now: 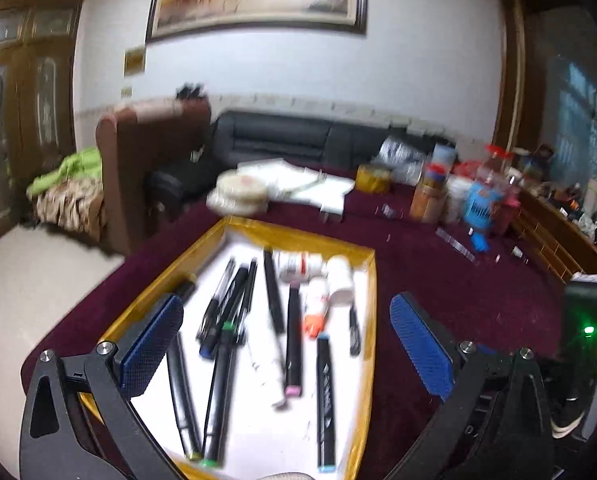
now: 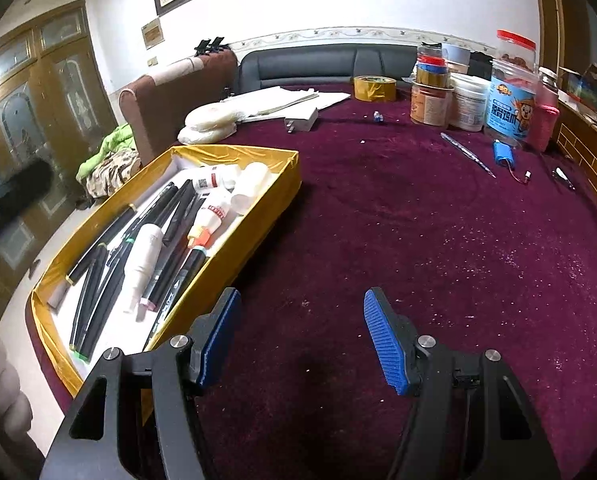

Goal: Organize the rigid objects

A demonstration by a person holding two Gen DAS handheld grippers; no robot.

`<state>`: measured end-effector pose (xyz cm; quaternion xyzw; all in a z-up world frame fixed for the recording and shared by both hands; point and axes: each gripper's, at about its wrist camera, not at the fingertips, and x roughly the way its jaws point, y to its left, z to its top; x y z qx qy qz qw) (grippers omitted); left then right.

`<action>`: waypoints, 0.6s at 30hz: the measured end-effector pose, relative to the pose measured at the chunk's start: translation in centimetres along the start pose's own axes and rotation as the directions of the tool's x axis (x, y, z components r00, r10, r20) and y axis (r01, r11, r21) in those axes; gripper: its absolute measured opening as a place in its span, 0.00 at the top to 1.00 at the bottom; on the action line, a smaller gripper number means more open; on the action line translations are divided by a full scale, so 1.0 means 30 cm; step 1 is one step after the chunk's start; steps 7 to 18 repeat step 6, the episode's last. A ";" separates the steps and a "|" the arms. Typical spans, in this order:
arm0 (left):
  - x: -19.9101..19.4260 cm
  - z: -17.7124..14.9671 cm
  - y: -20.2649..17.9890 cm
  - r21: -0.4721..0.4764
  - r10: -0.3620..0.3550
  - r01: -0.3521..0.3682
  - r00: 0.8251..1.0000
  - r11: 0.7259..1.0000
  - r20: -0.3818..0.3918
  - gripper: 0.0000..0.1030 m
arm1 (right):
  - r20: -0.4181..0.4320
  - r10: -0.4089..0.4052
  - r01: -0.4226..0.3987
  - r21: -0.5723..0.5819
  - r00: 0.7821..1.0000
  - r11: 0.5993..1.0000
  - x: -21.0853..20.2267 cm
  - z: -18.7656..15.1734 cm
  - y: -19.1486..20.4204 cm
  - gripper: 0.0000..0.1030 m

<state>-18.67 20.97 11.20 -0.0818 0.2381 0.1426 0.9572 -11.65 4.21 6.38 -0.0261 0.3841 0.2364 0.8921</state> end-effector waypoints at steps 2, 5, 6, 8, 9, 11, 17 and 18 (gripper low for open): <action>0.018 -0.011 0.006 -0.015 -0.012 0.011 0.999 1.000 -0.046 0.00 | -0.003 0.002 -0.002 -0.009 1.000 1.000 0.001 -0.002 0.010 0.43; 0.039 -0.025 -0.019 0.007 -0.005 0.005 0.997 1.000 -0.079 0.00 | 0.000 0.001 -0.001 -0.010 1.000 1.000 -0.005 0.001 0.009 0.43; 0.043 -0.028 -0.039 0.022 -0.007 0.009 0.997 1.000 -0.081 0.00 | 0.002 0.000 0.000 -0.004 1.000 1.000 -0.010 0.005 -0.001 0.43; 0.043 -0.028 -0.039 0.022 -0.007 0.009 0.997 1.000 -0.081 0.00 | 0.002 0.000 0.000 -0.004 1.000 1.000 -0.010 0.005 -0.001 0.43; 0.043 -0.028 -0.039 0.022 -0.007 0.009 0.997 1.000 -0.081 0.00 | 0.002 0.000 0.000 -0.004 1.000 1.000 -0.010 0.005 -0.001 0.43; 0.043 -0.028 -0.039 0.022 -0.007 0.009 0.997 1.000 -0.081 0.00 | 0.002 0.000 0.000 -0.004 1.000 1.000 -0.010 0.005 -0.001 0.43; 0.043 -0.028 -0.039 0.022 -0.007 0.009 0.997 1.000 -0.081 0.00 | 0.002 0.000 0.000 -0.004 1.000 1.000 -0.010 0.005 -0.001 0.43; 0.043 -0.028 -0.039 0.022 -0.007 0.009 0.997 1.000 -0.081 0.00 | 0.002 0.000 0.000 -0.004 1.000 1.000 -0.010 0.005 -0.001 0.43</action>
